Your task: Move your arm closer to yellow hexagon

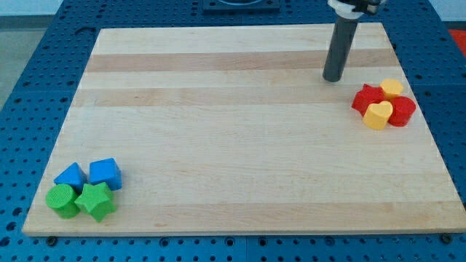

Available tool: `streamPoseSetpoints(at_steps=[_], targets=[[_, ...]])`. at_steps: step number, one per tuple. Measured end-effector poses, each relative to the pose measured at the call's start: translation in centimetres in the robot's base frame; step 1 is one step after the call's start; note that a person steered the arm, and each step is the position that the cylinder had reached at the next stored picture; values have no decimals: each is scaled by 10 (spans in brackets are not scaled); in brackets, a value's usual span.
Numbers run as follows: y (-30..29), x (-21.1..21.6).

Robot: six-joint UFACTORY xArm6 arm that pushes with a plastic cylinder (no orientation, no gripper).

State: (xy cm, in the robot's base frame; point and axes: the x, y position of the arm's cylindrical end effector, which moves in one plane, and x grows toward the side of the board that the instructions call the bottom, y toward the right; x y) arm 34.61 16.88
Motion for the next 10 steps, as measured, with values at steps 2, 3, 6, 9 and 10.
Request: streamPoseSetpoints(at_steps=[2, 3, 6, 9, 10], targets=[[35, -3], [43, -3], [52, -3], [61, -3], [72, -2]])
